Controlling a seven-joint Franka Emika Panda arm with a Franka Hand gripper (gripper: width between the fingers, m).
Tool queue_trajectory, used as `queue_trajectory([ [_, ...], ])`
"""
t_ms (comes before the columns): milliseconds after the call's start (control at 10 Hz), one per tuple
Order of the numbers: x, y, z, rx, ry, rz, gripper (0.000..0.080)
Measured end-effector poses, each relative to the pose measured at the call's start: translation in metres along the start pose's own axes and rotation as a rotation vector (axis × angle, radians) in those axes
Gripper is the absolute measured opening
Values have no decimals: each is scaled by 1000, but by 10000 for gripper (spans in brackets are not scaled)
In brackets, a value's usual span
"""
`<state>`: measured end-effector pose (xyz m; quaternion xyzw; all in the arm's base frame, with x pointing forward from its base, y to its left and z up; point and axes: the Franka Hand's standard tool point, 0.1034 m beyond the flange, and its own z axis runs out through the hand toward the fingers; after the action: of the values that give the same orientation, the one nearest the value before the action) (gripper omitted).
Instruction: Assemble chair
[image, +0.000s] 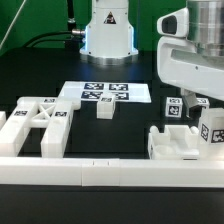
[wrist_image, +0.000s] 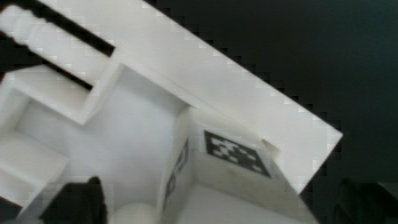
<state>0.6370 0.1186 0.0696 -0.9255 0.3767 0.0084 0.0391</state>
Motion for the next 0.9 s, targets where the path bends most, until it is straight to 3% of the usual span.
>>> queue_trajectory([
  [400,2,-5,-3,-17,1,-395,649],
  [600,5,-5,-4,-51,6,-642,649],
  [900,5,-4,-3,-81,16,-882,649],
])
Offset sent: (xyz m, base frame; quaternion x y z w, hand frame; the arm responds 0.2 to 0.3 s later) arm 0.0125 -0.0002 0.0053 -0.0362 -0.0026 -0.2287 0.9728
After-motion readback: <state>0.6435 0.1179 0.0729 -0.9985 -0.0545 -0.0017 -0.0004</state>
